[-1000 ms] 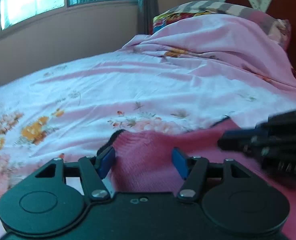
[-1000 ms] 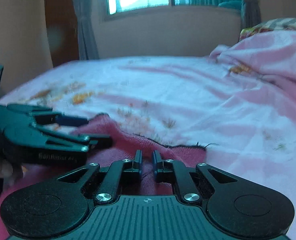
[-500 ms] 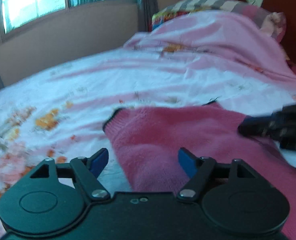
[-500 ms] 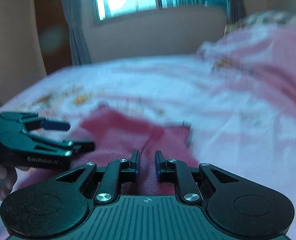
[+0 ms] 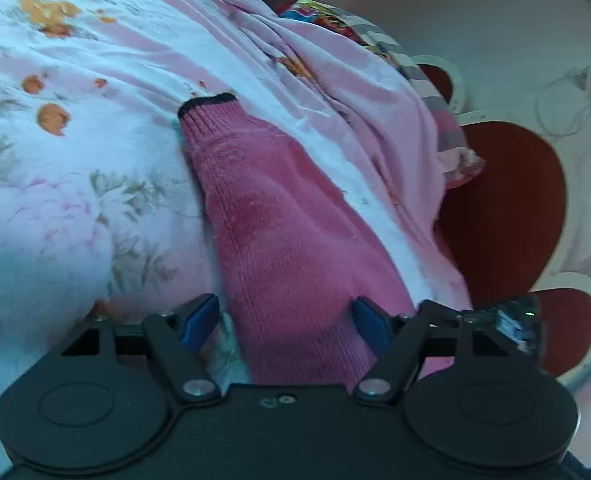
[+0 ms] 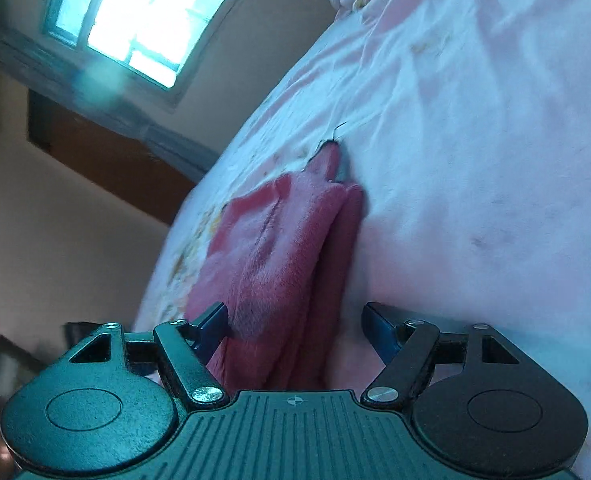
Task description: Fold small clothes
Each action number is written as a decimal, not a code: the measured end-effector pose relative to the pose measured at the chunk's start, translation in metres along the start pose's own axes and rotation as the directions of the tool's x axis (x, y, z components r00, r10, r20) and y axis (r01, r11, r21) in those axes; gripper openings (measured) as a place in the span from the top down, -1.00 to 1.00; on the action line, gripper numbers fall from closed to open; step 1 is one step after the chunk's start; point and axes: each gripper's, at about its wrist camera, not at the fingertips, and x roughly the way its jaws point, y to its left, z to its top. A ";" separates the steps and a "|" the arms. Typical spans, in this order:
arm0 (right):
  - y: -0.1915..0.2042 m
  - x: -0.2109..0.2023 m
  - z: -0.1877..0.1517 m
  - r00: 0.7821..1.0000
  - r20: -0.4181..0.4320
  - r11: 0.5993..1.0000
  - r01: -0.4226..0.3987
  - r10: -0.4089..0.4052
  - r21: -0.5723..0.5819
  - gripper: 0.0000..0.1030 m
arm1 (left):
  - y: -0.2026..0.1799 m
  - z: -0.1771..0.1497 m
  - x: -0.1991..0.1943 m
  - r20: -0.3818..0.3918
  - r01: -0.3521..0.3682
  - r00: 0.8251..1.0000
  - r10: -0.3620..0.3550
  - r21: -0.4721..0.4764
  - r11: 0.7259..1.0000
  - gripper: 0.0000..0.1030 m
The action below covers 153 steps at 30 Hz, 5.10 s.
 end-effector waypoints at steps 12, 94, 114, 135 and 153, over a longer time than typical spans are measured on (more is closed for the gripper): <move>0.009 0.040 0.009 0.998 -0.031 0.993 -0.062 0.060 -0.097 0.16 | 0.008 0.003 0.014 0.077 0.065 0.995 -0.064 -0.008 0.998 0.13; 0.328 -0.241 -0.419 0.860 0.411 0.681 0.497 -0.304 -0.538 -1.00 | -0.350 -0.398 -0.321 0.529 -0.669 0.677 0.511 0.153 0.728 -0.97; 0.342 -0.267 -0.451 0.850 0.445 0.645 0.511 -0.281 -0.569 -1.00 | -0.372 -0.424 -0.329 0.583 -0.768 0.575 0.574 0.144 0.624 -0.97; 0.342 -0.272 -0.451 0.850 0.450 0.645 0.510 -0.275 -0.569 -1.00 | -0.365 -0.426 -0.328 0.559 -0.760 0.592 0.580 0.150 0.632 -0.97; 0.344 -0.274 -0.450 0.854 0.447 0.644 0.502 -0.265 -0.577 -1.00 | -0.367 -0.423 -0.333 0.563 -0.748 0.604 0.564 0.158 0.644 -0.97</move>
